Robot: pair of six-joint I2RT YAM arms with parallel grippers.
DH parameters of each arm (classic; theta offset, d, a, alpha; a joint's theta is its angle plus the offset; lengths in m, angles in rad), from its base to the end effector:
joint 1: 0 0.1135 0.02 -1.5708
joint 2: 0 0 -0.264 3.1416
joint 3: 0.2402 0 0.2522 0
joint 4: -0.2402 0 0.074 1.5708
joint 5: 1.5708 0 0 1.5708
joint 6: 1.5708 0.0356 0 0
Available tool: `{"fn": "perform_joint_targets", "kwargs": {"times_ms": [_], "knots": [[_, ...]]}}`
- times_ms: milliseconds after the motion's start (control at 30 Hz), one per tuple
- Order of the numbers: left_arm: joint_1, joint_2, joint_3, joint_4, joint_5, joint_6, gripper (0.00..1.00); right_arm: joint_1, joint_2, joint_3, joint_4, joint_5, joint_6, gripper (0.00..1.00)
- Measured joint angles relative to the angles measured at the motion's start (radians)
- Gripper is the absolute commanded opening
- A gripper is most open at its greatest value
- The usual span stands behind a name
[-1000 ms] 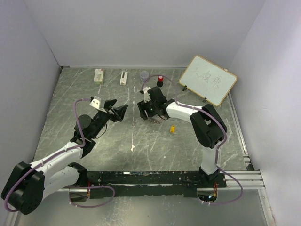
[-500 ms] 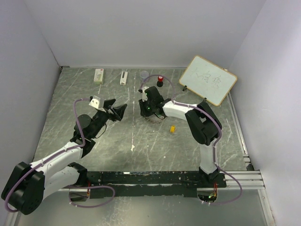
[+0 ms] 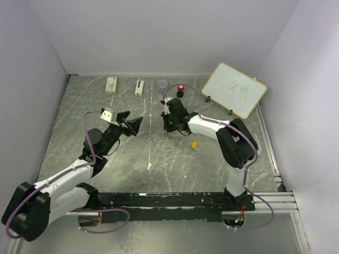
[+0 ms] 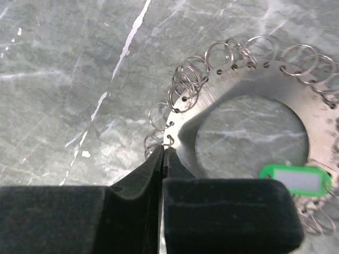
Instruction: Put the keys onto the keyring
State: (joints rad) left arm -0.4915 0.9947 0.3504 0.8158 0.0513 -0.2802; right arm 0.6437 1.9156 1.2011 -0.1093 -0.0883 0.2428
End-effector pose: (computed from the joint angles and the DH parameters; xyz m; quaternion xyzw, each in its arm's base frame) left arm 0.1896 -0.1036 0.2544 0.0874 0.6381 -0.3031 0.7024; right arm 0.3244 0.2474 0.1665 -0.2010 0.9083 0.1935 0.3117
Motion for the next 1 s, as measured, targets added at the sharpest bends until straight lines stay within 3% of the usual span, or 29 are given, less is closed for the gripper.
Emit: {"fn": "perform_joint_targets", "kwargs": {"times_ms": [100, 200, 367, 800, 900, 1000], "knots": [[0.0, 0.0, 0.0, 0.0, 0.0, 0.0, 0.81, 0.0, -0.055, -0.01, -0.031, 0.032, -0.008, 0.0], [0.0, 0.0, 0.0, 0.0, 0.0, -0.001, 0.81, -0.002, -0.105, -0.017, -0.055, 0.061, -0.021, 0.41], [0.0, 0.004, 0.0, 0.002, 0.002, -0.005, 0.81, -0.003, -0.125, -0.03, -0.069, 0.04, -0.045, 0.55], [0.003, 0.005, 0.0, 0.001, 0.004, -0.008, 0.81, 0.036, 0.008, 0.034, -0.095, 0.003, -0.175, 0.56], [0.003, 0.005, 0.0, 0.002, 0.004, -0.008, 0.81, 0.043, 0.037, 0.06, -0.095, 0.016, -0.192, 0.49], [0.004, 0.005, 0.0, 0.002, 0.004, -0.008, 0.81, 0.047, 0.067, 0.085, -0.098, 0.034, -0.204, 0.37]]}}
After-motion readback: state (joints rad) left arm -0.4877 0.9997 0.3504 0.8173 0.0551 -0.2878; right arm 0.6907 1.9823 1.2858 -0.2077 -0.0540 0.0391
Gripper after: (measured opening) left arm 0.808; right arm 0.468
